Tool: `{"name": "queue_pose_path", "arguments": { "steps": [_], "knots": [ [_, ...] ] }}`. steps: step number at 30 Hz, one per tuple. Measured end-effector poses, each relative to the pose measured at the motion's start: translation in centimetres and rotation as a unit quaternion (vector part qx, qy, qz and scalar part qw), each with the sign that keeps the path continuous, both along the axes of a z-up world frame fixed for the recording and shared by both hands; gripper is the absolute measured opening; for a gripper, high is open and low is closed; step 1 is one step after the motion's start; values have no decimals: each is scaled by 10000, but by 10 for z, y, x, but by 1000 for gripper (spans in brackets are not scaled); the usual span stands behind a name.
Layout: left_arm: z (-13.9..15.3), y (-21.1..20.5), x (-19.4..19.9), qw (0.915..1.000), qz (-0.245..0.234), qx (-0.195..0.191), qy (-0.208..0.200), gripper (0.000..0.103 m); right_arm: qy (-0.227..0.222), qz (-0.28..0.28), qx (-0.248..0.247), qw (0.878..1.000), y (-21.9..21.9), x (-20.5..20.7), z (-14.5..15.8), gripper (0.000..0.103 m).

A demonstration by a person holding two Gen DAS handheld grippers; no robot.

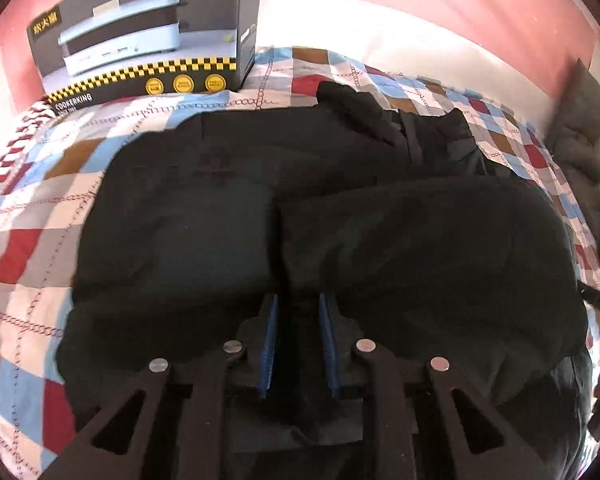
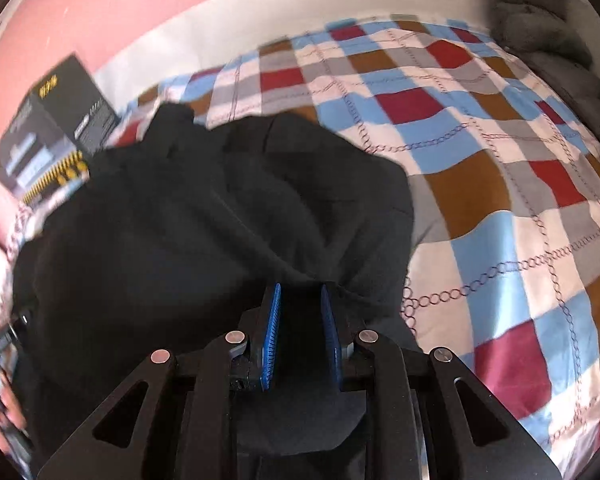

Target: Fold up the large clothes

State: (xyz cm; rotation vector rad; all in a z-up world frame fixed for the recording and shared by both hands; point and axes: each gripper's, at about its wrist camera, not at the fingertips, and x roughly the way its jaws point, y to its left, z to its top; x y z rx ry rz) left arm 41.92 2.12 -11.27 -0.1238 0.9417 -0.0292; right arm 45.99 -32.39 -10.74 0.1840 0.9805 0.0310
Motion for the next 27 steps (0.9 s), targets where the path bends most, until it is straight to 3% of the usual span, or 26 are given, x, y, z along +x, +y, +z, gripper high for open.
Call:
{"name": "queue_pose_path", "arguments": {
  "steps": [4, 9, 13, 20, 27],
  "knots": [
    [-1, -14, 0, 9984, -214, 515, -56, 24, 52, 62, -235, 9997, 4, 2, -5, 21],
    [18, -4, -13, 9990, -64, 409, 155, 25, 21, -31, -352, 9994, 2, -25, 27, 25],
    [49, 4, -61, 9992, -163, 351, -116, 25, -373, 77, -177, 9991, -2, -82, 63, 38],
    [84, 3, -147, 9987, -260, 265, -348, 25, -655, 159, -70, 9977, 9, -178, 99, 39],
    [100, -11, -225, 9981, -390, 178, -450, 25, -787, 238, 2, 9966, 29, -256, 106, 39]
  ]
}}
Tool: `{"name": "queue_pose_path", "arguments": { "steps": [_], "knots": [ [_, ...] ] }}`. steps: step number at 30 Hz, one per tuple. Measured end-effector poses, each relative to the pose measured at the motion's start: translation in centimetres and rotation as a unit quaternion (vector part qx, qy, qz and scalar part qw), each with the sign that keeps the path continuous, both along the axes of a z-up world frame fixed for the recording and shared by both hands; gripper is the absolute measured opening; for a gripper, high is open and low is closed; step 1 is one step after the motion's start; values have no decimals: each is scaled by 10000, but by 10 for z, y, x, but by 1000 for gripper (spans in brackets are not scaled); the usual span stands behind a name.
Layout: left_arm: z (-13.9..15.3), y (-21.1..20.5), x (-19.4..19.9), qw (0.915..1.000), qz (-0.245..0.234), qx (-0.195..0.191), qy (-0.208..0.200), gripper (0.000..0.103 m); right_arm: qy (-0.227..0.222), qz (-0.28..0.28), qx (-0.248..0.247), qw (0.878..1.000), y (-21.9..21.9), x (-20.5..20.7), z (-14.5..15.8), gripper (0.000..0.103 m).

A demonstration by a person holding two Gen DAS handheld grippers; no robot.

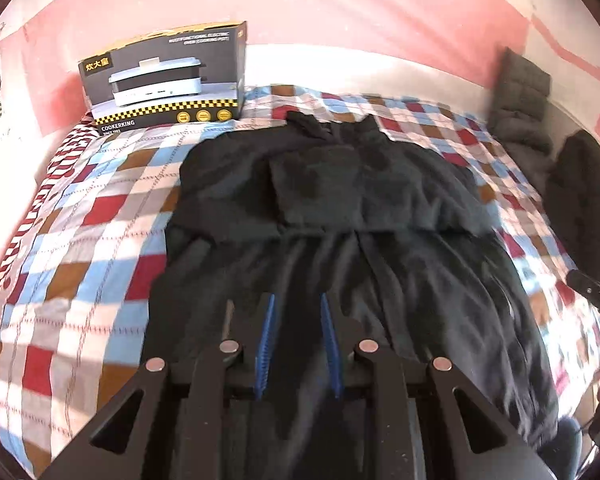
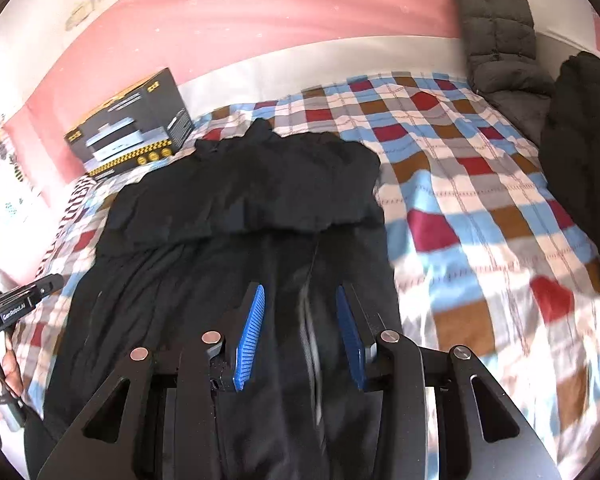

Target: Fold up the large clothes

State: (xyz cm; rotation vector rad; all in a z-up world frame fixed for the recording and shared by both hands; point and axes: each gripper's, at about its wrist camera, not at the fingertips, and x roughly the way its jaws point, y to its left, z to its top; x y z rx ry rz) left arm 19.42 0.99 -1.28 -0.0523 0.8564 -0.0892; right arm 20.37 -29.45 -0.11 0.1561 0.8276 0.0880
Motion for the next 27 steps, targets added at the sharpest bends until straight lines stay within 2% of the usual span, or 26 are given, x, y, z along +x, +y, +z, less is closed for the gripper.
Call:
{"name": "queue_pose_path", "arguments": {
  "steps": [10, 14, 16, 17, 22, 27],
  "knots": [
    [-5, -13, -75, 9998, -132, 130, 71, 25, 56, 386, -21, 9992, 33, -70, -13, 39],
    [-11, -4, -98, 9998, -66, 51, 181, 25, 112, 429, 20, 9990, 38, -86, -14, 39],
    [-16, 1, -106, 9996, -14, 67, 281, 25, 143, 455, 60, 9988, 38, -92, -14, 52],
    [-19, 5, -110, 9995, -1, 68, 316, 25, 158, 485, 79, 9987, 38, -96, -14, 53],
    [-27, 20, -129, 9991, -11, 69, 418, 25, 130, 477, 45, 9988, 33, -112, -13, 57],
    [-37, 38, -140, 9985, 217, 145, 484, 25, 281, 234, -45, 9993, 19, -121, -23, 60]
  ]
}}
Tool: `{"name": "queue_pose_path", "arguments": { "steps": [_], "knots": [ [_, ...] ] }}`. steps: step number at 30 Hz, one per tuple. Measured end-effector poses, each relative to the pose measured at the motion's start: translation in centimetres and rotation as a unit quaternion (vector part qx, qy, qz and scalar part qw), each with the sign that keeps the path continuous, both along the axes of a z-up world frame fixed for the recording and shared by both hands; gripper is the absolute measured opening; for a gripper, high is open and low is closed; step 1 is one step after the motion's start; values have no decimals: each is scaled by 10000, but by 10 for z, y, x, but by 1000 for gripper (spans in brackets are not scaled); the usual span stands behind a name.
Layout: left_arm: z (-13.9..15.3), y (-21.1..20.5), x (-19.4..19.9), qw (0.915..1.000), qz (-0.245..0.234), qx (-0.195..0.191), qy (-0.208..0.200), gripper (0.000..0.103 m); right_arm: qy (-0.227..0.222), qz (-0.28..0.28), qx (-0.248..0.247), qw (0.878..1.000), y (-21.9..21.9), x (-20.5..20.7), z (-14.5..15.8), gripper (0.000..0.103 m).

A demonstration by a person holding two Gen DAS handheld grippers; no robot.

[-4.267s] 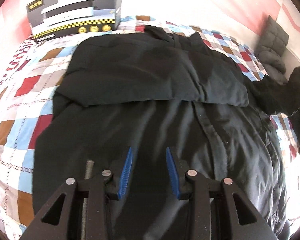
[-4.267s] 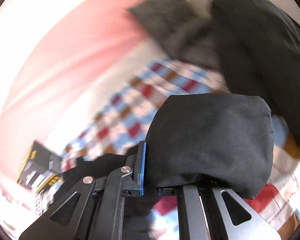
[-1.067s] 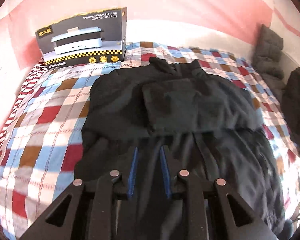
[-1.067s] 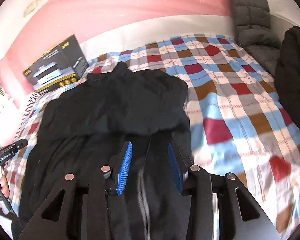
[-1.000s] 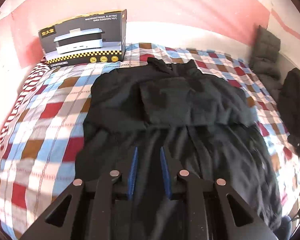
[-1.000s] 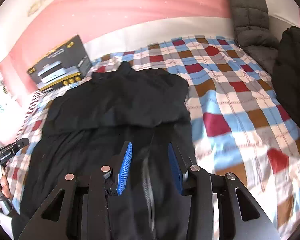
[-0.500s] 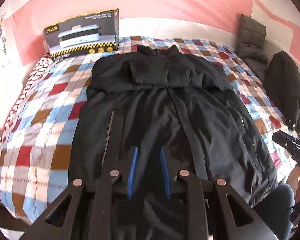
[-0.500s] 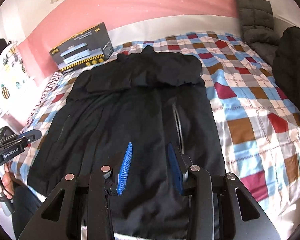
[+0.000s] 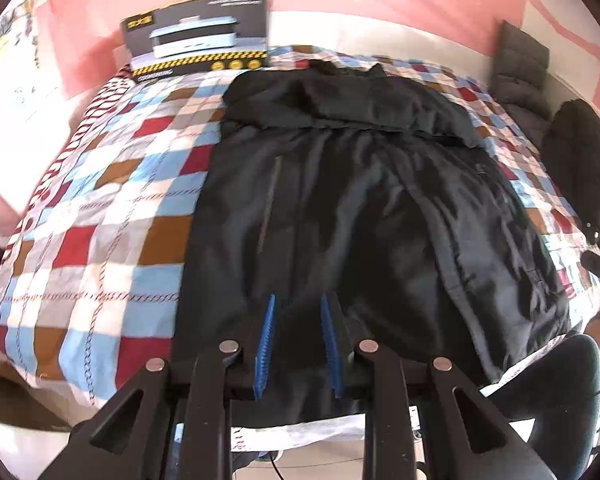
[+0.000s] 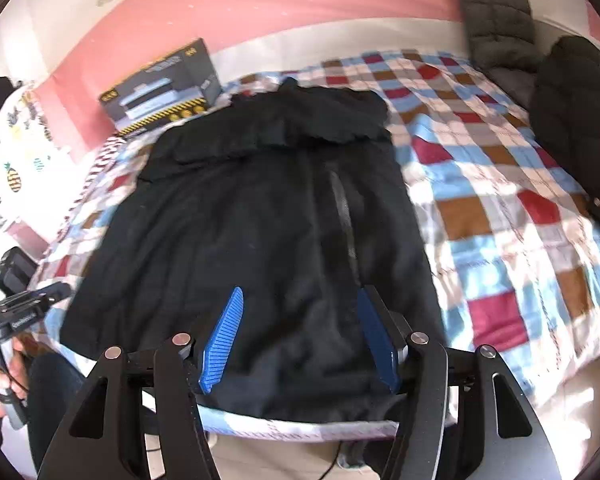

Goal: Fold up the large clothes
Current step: 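Grasp the jacket hem with both tools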

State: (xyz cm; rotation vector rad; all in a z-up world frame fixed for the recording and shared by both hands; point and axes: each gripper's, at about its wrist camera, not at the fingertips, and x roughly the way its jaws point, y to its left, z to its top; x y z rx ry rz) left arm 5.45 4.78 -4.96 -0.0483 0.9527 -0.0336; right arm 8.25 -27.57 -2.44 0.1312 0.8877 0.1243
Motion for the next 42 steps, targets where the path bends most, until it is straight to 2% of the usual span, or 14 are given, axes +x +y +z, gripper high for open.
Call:
{"name": "queue_pose_path", "arguments": {
  "steps": [7, 8, 9, 10, 11, 14, 21, 25, 27, 31, 36, 38, 40, 42],
  "knots": [
    [-16, 25, -4, 9996, 260, 40, 97, 26, 299, -277, -16, 9992, -28, -4, -23, 61],
    [-18, 29, -2, 9995, 304, 34, 119, 35, 353, -330, 3, 9988, -33, -4, -26, 61],
    [-21, 34, -1, 9993, 353, 4, 137, 49, 408, -389, 30, 9984, -39, -3, -30, 62],
    [-23, 39, -1, 9991, 387, -60, 148, 55, 472, -454, 77, 9978, -47, -1, -35, 65],
    [-25, 45, 1, 9988, 435, -143, 161, 61, 516, -504, 111, 9973, -54, 1, -39, 66],
    [-37, 61, 8, 9974, 578, -296, 298, 68, 644, -627, 232, 9957, -70, 7, -49, 67],
    [-71, 87, 34, 9930, 703, -586, 747, 68, 1199, -882, 739, 9861, -107, 27, -84, 67],
    [-86, 90, 38, 9867, 727, -1114, 936, 68, 1498, -787, 1138, 9790, -107, 27, -100, 67],
    [-90, 88, 37, 9851, 731, -1234, 952, 68, 1535, -652, 1267, 9778, -101, 25, -103, 67],
    [-91, 80, 31, 9871, 634, -1156, 909, 68, 1575, -571, 1296, 9773, -94, 22, -104, 69],
    [-96, 80, 33, 9884, 446, -1131, 913, 71, 1743, -588, 1723, 9677, -104, 21, -111, 68],
    [-95, 82, 35, 9877, 459, -1171, 934, 69, 1805, -669, 1762, 9653, -107, 22, -109, 61],
    [-92, 80, 33, 9886, 472, -1091, 924, 61, 1746, -667, 1802, 9657, -107, 20, -103, 42],
    [-89, 80, 30, 9887, 502, -1104, 881, 48, 1637, -598, 1843, 9673, -106, 15, -96, 37]
  ]
}}
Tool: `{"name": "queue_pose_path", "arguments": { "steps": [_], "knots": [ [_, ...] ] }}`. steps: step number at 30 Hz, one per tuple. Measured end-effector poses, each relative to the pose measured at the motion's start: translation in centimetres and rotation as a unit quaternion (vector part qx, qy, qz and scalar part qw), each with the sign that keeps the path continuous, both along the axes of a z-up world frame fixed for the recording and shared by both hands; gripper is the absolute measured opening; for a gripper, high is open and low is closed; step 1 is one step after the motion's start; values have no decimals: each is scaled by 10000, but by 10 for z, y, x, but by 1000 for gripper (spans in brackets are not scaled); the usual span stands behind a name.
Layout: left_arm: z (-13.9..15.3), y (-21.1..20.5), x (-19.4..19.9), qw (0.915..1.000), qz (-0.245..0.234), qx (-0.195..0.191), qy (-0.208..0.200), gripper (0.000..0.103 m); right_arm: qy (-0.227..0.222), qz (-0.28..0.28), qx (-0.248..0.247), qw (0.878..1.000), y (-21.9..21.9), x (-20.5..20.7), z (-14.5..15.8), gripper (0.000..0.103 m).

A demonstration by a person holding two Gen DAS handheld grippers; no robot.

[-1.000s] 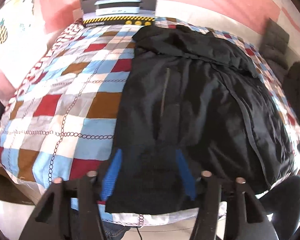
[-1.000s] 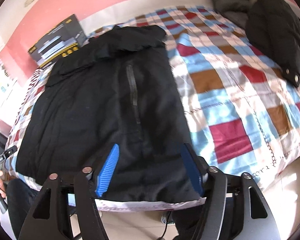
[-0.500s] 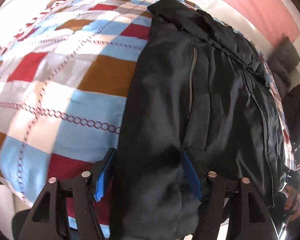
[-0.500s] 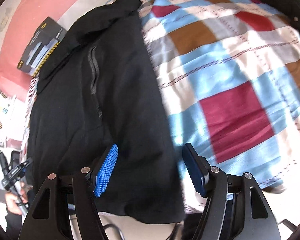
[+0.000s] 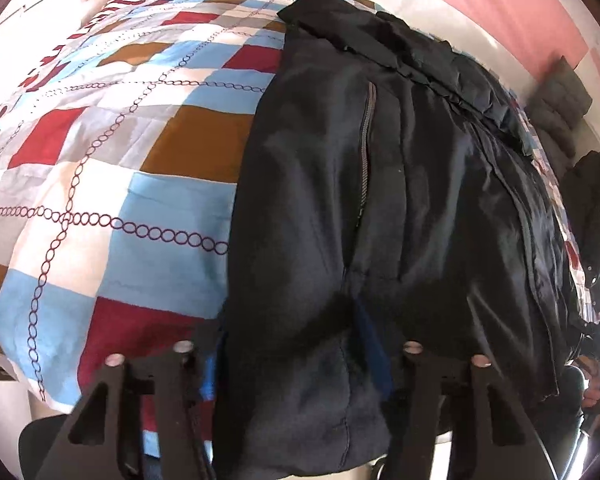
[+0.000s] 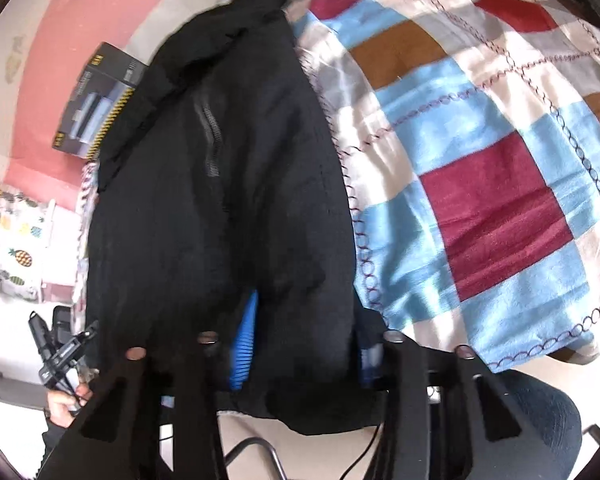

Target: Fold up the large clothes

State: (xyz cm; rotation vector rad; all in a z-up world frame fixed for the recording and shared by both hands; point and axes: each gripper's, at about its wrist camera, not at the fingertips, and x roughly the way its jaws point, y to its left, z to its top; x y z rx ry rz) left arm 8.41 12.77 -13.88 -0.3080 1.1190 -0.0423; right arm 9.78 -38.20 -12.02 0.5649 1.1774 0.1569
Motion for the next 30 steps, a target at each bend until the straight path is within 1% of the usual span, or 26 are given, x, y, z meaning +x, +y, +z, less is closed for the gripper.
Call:
{"name": "queue_pose_path", "arguments": {
  "steps": [2, 3, 4, 5, 7, 8, 10, 11, 12, 13, 14, 15, 16, 17, 19, 20, 21, 22, 23, 24, 27, 30],
  "knots": [
    [1, 1, -3, 9999, 25, -106, -38, 42, -35, 85, -10, 10000, 1, -1, 2, 35],
    [1, 1, -3, 9999, 22, -109, -50, 41, 7, 93, -8, 10000, 0, 1, -1, 35],
    [0, 1, -2, 9999, -1, -96, -45, 41, 98, 91, 31, 9999, -2, 3, -6, 36],
    [-2, 1, -1, 9999, -5, -97, -28, 41, 294, 58, 153, 9994, -5, 7, -16, 38],
    [-6, 4, 2, 9998, 49, -188, -2, 44, 462, 7, 394, 9982, -9, 15, -24, 42],
    [-7, 6, 3, 9996, 89, -271, -19, 47, 476, 20, 469, 9978, -10, 17, -25, 43],
    [-11, 10, 5, 9986, 175, -500, -34, 52, 492, 103, 451, 9977, -9, 19, -26, 44],
    [-12, 10, 5, 9983, 200, -548, -45, 56, 497, 123, 465, 9976, -9, 19, -26, 44],
    [-12, 8, 6, 9982, 195, -562, -54, 62, 516, 118, 511, 9973, -10, 19, -27, 44],
    [-13, 6, 7, 9982, 148, -579, -89, 67, 532, 97, 545, 9970, -11, 19, -27, 43],
    [-12, 1, 8, 9985, 72, -524, -107, 72, 535, 83, 518, 9972, -10, 18, -25, 42],
    [-11, -6, 9, 9994, -23, -335, -98, 74, 505, 93, 453, 9977, -8, 17, -22, 38],
    [-10, -14, 11, 9999, -142, -66, -49, 75, 474, 116, 418, 9979, -6, 17, -20, 33],
    [-8, -19, 12, 9998, -204, 59, 7, 74, 422, 137, 382, 9983, -4, 16, -17, 31],
    [-3, -17, 13, 9998, -150, 40, 86, 61, 339, 116, 326, 9988, -1, 14, -10, 27],
    [0, -13, 12, 9999, -55, -17, 91, 45, 261, 125, 287, 9992, 1, 13, -3, 26],
    [4, -8, 10, 9999, 30, -116, 76, 27, 205, 139, 277, 9993, 2, 12, 1, 25],
    [9, 0, 6, 9996, 132, -253, 30, 23, 119, 172, 267, 9994, 4, 11, 7, 24],
    [15, 7, 2, 9987, 172, -480, -46, 21, 22, 216, 252, 9994, 5, 10, 15, 24],
    [21, 12, -2, 9978, 205, -615, -152, 20, -50, 260, 231, 9994, 6, 9, 22, 24],
    [46, 13, -12, 9969, 81, -627, -472, 16, -301, 463, 96, 9984, 11, 7, 46, 22],
    [76, 13, -21, 9943, -31, -692, -816, 16, -515, 575, 110, 9970, 10, 1, 64, 20]
  ]
}}
